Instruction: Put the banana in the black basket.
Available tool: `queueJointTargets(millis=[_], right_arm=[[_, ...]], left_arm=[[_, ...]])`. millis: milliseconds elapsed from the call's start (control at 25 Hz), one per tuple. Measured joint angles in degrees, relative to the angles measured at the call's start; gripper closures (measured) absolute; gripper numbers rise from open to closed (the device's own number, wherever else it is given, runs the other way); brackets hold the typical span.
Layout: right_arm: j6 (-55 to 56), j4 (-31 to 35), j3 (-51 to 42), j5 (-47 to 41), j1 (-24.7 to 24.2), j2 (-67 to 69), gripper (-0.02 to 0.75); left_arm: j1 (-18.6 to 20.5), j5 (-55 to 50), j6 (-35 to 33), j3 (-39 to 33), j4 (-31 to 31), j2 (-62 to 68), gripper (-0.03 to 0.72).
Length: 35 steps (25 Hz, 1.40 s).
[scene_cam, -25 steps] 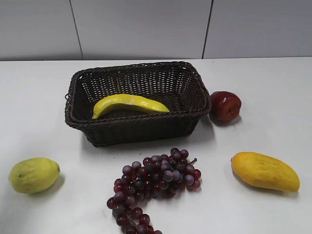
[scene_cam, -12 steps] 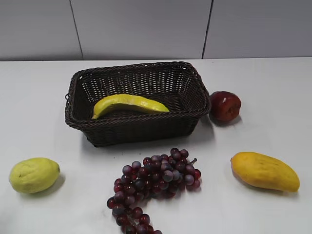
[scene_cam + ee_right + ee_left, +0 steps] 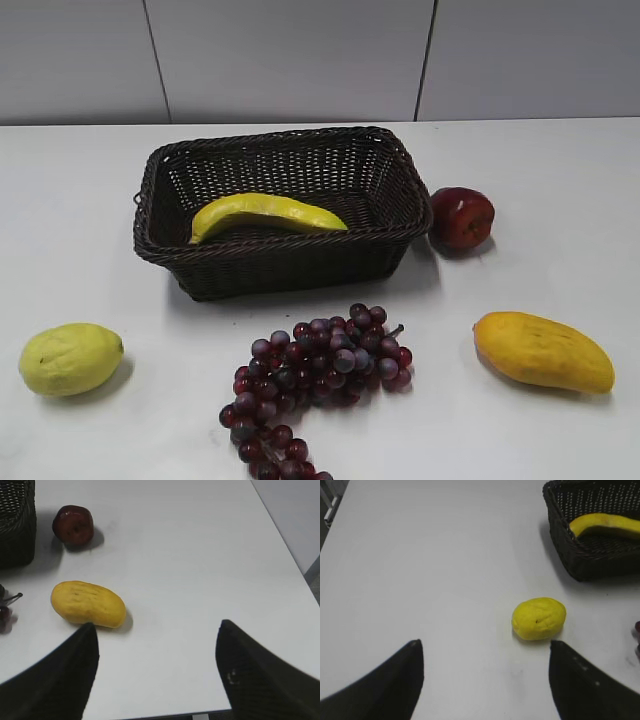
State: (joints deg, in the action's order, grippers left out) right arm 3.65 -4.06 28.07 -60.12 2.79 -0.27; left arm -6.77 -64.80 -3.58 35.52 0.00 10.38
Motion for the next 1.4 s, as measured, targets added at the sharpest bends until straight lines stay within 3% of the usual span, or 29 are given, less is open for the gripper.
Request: queueJointTargets(millis=[1400], right_arm=[[0.0, 0.0, 0.0, 0.0, 0.0, 0.0, 0.154]], left_arm=[[0.1, 4.3, 0.0, -6.5, -1.5, -2.7, 0.188]])
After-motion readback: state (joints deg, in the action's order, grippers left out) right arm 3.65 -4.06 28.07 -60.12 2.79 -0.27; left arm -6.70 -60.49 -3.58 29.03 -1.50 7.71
